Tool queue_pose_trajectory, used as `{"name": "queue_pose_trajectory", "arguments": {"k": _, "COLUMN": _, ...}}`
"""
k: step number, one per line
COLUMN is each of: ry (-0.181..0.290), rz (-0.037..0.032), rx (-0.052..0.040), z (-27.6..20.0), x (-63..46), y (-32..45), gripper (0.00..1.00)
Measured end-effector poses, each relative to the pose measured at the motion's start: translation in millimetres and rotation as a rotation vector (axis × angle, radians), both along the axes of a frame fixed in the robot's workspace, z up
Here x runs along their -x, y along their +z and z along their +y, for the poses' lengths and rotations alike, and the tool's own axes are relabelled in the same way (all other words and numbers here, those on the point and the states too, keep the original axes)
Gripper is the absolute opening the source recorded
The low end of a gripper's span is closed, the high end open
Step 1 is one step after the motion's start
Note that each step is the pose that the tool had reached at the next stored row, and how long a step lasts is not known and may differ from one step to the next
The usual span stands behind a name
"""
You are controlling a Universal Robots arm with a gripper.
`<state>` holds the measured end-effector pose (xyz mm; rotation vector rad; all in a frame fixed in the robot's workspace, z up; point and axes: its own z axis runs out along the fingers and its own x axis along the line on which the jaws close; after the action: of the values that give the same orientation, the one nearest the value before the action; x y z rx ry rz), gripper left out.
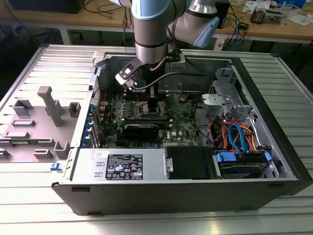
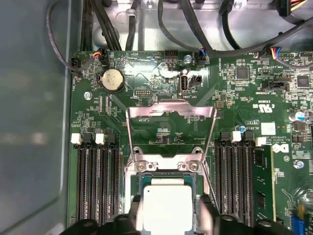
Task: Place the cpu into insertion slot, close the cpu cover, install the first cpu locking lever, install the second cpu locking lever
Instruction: 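Place the cpu into insertion slot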
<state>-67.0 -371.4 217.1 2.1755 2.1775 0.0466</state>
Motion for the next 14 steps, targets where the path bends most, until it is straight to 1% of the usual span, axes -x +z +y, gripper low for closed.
{"name": "queue_pose_trajectory", "arguments": {"k": 1, "ry": 0.000, "rz": 0.0005, "rx": 0.0001, "z": 0.0, "x": -0.4, "y": 1.6, "gripper": 0.47}}
{"name": "queue_pose_trajectory", "arguments": {"k": 2, "ry": 0.000, "rz": 0.0012, "rx": -0.0002, "z": 0.1, "x": -0.9, "y": 1.8, "gripper": 0.47}}
{"name": "queue_pose_trajectory", "arguments": {"k": 3, "ry": 0.000, "rz": 0.0020, "rx": -0.0001, "z": 0.0, "x": -1.1, "y": 1.9, "gripper": 0.41}}
{"name": "queue_pose_trajectory", "arguments": {"k": 6, "ry": 0.000, "rz": 0.0024, "rx": 0.0000, "z": 0.0, "x": -1.1, "y": 1.9, "gripper": 0.23}}
{"name": "queue_pose_trajectory", "arguments": {"k": 7, "ry": 0.000, "rz": 0.0024, "rx": 0.0000, "z": 0.0, "x": -1.1, "y": 1.9, "gripper": 0.11}}
{"name": "queue_pose_trajectory", "arguments": {"k": 14, "ry": 0.000, "rz": 0.0028, "rx": 0.0001, "z": 0.0, "x": -1.1, "y": 1.9, "gripper": 0.11}}
